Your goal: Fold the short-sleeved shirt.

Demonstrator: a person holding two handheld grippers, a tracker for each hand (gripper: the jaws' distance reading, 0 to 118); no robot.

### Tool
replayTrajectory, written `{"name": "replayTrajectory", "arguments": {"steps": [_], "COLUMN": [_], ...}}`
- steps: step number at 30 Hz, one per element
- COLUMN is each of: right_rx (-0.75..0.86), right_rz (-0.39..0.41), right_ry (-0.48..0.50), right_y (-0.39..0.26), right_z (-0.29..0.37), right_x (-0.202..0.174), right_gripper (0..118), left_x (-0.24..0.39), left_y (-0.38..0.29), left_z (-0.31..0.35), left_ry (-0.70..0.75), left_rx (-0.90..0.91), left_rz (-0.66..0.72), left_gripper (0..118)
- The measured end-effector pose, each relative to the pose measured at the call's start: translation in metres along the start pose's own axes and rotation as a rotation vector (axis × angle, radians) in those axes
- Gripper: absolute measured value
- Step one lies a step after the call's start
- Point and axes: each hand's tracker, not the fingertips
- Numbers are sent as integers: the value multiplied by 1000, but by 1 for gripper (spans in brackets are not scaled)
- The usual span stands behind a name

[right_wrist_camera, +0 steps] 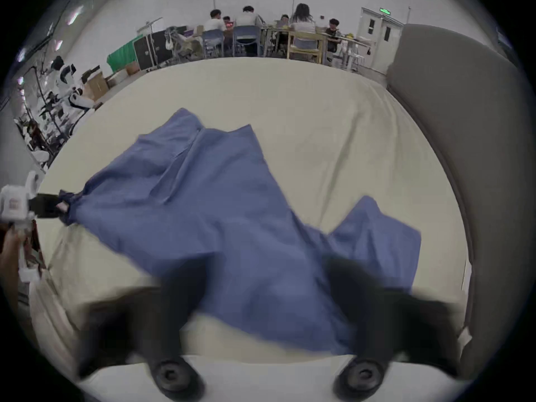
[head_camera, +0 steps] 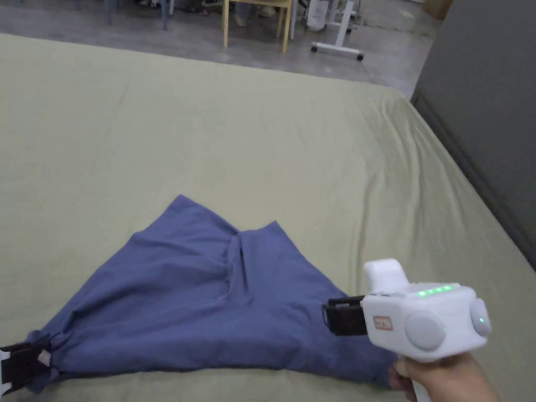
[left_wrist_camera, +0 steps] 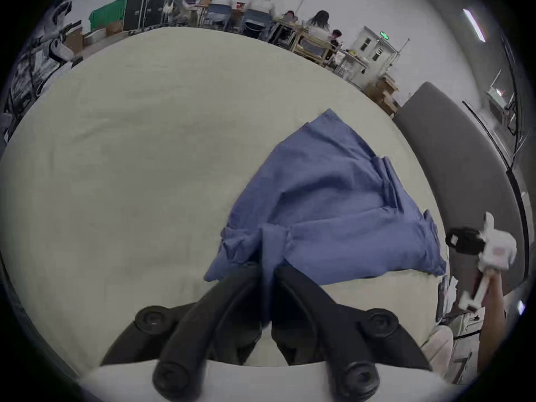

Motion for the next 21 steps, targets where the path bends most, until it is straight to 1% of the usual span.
{"name": "replayTrajectory", "arguments": {"steps": [1,2,3,5,6,7,8,9,10,11,12,13,14,15,16,18,19,21], "right_rx": [-1,29,-15,-55,-69,-98,-130,-167,-190,-189,-187,-160,-124,-83,-57,6,39,135], "right_rz": [11,28,57,62,78,98,115,123,121,113,91,74,76,99,96,0,-23,-41], "right_ry": [2,-9,-40,-60,-55,-60,-78,-98,-98,-82,-56,-45,-62,-103,-95,-41,-17,28], "right_y": [6,29,44,60,28,24,20,14,14,9,5,1,1,1,1,2,4,8], "right_z": [-2,-11,-21,-34,-65,-76,-84,-90,-81,-80,-78,-72,-63,-54,-45,-14,3,41], "right_x": [3,8,9,11,-4,-7,-9,-13,-12,-14,-16,-19,-18,-20,-20,-15,-13,-9], "right_gripper": [117,118,118,118,118,114,103,83,64,56,56,33,24,17,7,7,6,6], "left_x": [-1,-1,-2,-2,-3,1,1,1,1,3,2,2,3,6,7,7,9,9], "left_y": [2,5,0,4,6,0,2,4,2,1,3,4,5,2,3,5,3,5], "left_z": [1,2,-2,-2,-3,-4,-5,-5,-6,-6,-7,-7,-8,-8,-7,-4,-2,4], "left_ry": [1,2,3,5,6,10,14,18,21,21,26,27,30,34,36,40,43,33], "left_rx": [3,3,6,6,4,3,1,0,0,0,2,2,3,4,5,20,32,65], "left_rz": [2,3,5,8,8,4,1,0,0,-1,-5,-4,-5,-7,-7,1,9,43], "left_gripper": [0,0,0,0,0,0,0,0,0,0,0,0,0,0,0,0,0,0]}}
